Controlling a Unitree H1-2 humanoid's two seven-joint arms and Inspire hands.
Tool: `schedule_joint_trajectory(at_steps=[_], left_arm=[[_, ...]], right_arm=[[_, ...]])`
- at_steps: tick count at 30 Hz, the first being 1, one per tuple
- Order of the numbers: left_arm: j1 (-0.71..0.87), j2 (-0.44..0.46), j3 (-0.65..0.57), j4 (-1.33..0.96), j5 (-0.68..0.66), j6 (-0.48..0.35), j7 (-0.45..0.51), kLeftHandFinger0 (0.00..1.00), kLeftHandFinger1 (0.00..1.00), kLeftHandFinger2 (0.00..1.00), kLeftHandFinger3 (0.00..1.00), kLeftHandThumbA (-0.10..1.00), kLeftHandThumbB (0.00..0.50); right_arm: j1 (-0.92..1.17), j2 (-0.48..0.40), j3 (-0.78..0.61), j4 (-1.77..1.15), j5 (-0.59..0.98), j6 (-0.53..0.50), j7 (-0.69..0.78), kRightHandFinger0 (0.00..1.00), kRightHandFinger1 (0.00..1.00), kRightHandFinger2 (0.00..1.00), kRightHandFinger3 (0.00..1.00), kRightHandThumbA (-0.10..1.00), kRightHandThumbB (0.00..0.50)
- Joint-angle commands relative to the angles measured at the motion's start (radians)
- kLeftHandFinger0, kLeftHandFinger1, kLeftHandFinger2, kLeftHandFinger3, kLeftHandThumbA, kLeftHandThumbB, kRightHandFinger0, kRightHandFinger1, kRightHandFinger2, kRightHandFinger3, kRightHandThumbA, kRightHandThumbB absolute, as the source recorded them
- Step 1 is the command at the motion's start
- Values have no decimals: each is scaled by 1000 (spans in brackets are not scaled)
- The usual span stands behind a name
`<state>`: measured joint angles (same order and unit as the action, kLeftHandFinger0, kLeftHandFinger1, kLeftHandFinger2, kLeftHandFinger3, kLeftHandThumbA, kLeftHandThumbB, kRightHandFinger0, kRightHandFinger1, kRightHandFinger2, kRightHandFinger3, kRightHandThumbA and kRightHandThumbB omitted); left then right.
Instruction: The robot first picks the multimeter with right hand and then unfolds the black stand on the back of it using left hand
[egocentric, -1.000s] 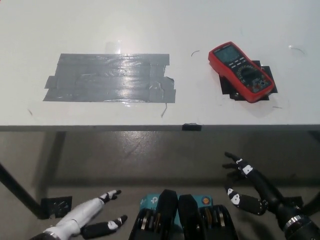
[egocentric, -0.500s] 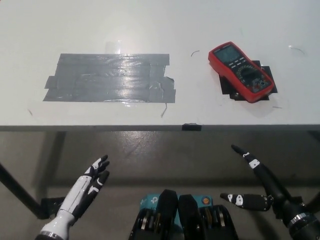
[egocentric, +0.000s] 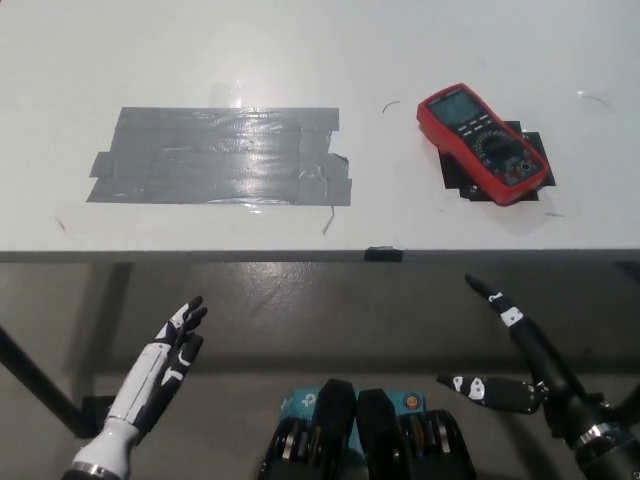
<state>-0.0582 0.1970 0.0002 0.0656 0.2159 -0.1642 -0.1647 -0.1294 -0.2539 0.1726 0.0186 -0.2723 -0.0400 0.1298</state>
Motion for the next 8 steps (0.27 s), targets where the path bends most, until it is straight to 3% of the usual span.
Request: schedule_joint_trajectory(at_steps=[1, 8], left_arm=[[-2, 6, 2, -14, -4, -52, 38, 1000, 1000, 1000, 1000, 1000, 308], [-3, 7, 0, -11, -9, -52, 40, 1000, 1000, 1000, 1000, 1000, 298]], right_arm=[[-12, 2, -22, -1, 18, -64, -20, 1000, 1000, 1000, 1000, 921, 359], [-13, 5, -23, 3, 8, -74, -22, 1000, 1000, 1000, 1000, 907, 351]])
